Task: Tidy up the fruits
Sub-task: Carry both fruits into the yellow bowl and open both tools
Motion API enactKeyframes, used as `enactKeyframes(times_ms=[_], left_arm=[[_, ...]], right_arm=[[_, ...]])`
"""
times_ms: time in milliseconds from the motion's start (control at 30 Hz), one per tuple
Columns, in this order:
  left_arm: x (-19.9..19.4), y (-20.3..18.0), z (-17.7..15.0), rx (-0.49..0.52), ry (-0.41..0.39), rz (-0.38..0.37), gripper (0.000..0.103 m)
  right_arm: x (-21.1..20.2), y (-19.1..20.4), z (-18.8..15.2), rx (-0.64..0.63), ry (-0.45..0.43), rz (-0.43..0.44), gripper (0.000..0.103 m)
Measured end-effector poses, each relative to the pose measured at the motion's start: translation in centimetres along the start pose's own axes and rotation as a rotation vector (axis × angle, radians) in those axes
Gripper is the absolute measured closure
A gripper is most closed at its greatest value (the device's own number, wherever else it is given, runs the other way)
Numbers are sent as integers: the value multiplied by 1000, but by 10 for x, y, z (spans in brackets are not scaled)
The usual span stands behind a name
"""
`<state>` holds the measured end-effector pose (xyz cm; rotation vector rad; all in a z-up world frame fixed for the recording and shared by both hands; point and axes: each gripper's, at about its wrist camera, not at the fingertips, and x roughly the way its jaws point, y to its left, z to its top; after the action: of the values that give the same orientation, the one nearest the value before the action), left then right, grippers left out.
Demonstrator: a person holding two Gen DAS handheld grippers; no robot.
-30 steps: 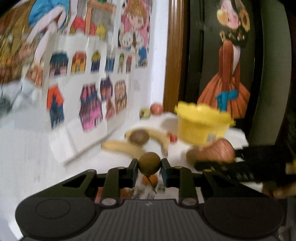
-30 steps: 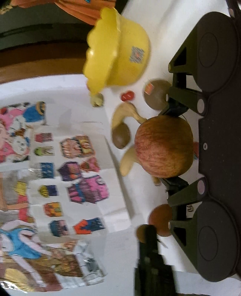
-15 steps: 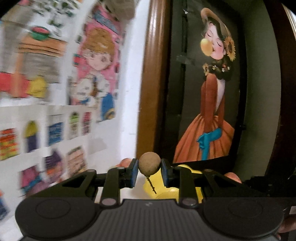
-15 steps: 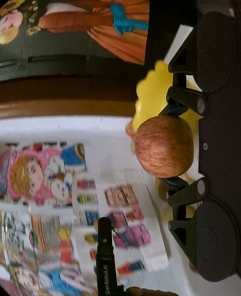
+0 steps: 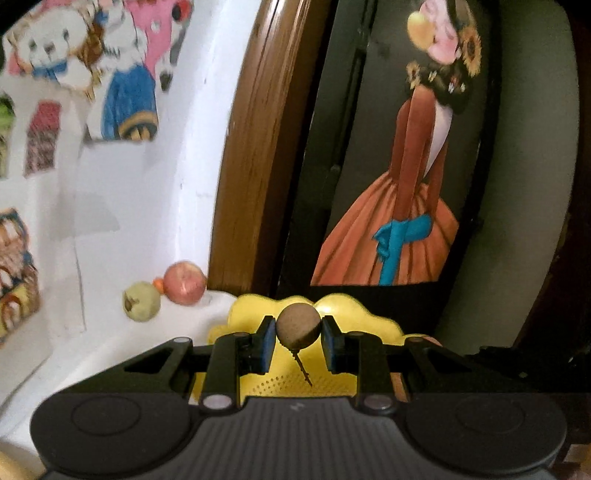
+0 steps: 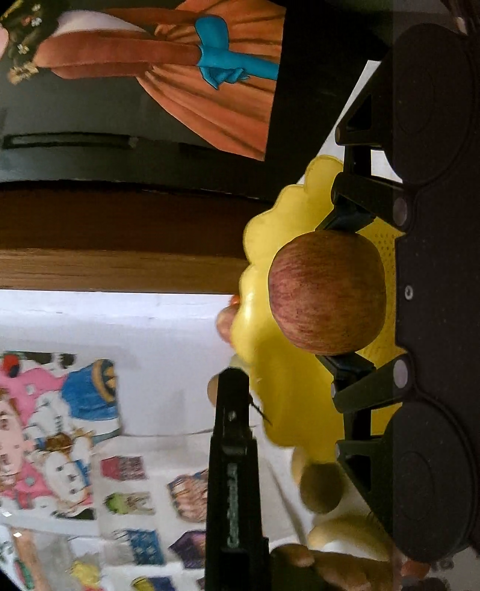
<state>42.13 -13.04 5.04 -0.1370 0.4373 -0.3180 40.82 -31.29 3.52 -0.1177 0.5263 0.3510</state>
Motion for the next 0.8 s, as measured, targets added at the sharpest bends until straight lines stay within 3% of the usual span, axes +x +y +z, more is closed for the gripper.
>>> enactKeyframes(times_ms=[267, 567, 667, 800], left_arm=[[31, 7, -14, -9, 91, 7, 74], [37, 3, -17, -18, 101, 10, 73], [34, 4, -16, -26, 96, 2, 69], [23, 4, -14, -49, 63, -12, 49]], right_arm=[[35, -1, -2, -44, 129, 4, 38], [47, 8, 1, -100, 166, -2, 38], [42, 6, 3, -103, 133, -11, 34], [29, 1, 1, -81, 99, 5, 25]])
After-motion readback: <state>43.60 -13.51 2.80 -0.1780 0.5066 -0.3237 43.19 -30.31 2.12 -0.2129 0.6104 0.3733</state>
